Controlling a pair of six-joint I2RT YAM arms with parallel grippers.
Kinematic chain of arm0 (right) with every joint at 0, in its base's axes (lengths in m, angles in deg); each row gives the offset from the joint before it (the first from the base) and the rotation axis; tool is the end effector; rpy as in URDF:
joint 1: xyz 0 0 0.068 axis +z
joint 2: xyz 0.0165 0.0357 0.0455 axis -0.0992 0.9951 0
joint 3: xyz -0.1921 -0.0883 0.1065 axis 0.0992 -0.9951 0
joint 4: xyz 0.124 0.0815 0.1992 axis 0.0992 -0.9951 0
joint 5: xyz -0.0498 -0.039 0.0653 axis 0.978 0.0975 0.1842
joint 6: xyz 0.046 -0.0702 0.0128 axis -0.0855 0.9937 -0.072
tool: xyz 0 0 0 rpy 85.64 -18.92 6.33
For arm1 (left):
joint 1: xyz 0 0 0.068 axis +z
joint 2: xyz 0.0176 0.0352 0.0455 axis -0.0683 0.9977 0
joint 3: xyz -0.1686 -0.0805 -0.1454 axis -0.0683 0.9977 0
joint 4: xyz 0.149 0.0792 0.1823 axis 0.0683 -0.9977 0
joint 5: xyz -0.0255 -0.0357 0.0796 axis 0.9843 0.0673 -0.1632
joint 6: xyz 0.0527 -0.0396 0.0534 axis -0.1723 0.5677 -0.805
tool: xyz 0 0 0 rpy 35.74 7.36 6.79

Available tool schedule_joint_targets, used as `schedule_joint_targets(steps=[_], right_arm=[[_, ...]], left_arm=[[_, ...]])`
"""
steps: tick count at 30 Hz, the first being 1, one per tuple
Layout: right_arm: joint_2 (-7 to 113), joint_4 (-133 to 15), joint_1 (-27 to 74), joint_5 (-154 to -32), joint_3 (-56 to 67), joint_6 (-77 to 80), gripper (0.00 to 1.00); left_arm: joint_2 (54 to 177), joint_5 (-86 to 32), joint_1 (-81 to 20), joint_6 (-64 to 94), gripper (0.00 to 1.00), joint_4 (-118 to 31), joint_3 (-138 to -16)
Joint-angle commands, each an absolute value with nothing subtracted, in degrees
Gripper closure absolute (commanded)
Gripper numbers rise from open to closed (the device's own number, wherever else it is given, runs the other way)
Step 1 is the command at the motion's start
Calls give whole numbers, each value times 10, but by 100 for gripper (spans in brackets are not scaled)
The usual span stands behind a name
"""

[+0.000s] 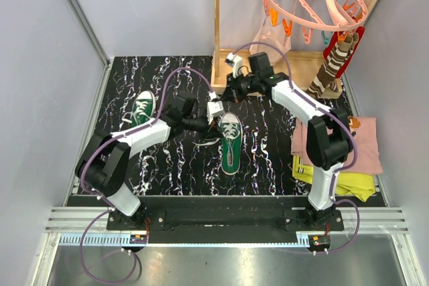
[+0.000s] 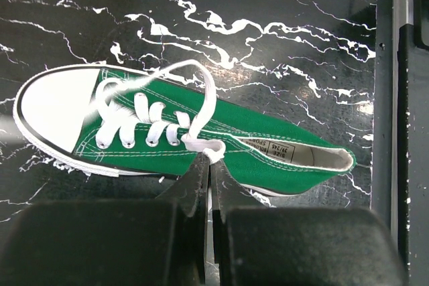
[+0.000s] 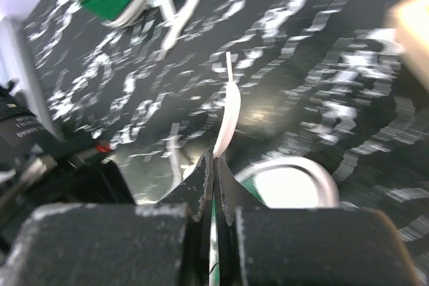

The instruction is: Tie the shoes

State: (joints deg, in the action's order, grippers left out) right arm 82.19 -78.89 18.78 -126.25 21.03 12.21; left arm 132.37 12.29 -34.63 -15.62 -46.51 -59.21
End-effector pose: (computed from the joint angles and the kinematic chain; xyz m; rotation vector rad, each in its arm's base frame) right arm 0.3779 0.2252 0.2238 -0.9141 2.0485 0.9877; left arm 0.2687 -0.2236 0.1669 1.3062 1.7472 -1.0398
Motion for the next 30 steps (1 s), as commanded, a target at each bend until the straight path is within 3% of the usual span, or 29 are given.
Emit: schedule_joint_targets(steps=[1,22,24,25,28,30], right_arm=[[852,-767,222,-1307,235,101,100],[938,-764,275,-1379,263,64,100],[944,-768,275,-1389,261,53,89],[944,-771,274,-1392,263,50,73],[931,-775,267,-1389,272,39,51],[917,-778,253,-1392,285,31,44]], left_arm=[[1293,139,-347,-174,100,-424,-576],[1287,117,-346,-172,100,-408,-544],[1285,115,-346,-171,100,-401,-540],[1283,113,-346,-171,100,-398,-536],[1280,111,-345,-168,100,-391,-529],[1279,111,-346,-164,100,-384,-528]])
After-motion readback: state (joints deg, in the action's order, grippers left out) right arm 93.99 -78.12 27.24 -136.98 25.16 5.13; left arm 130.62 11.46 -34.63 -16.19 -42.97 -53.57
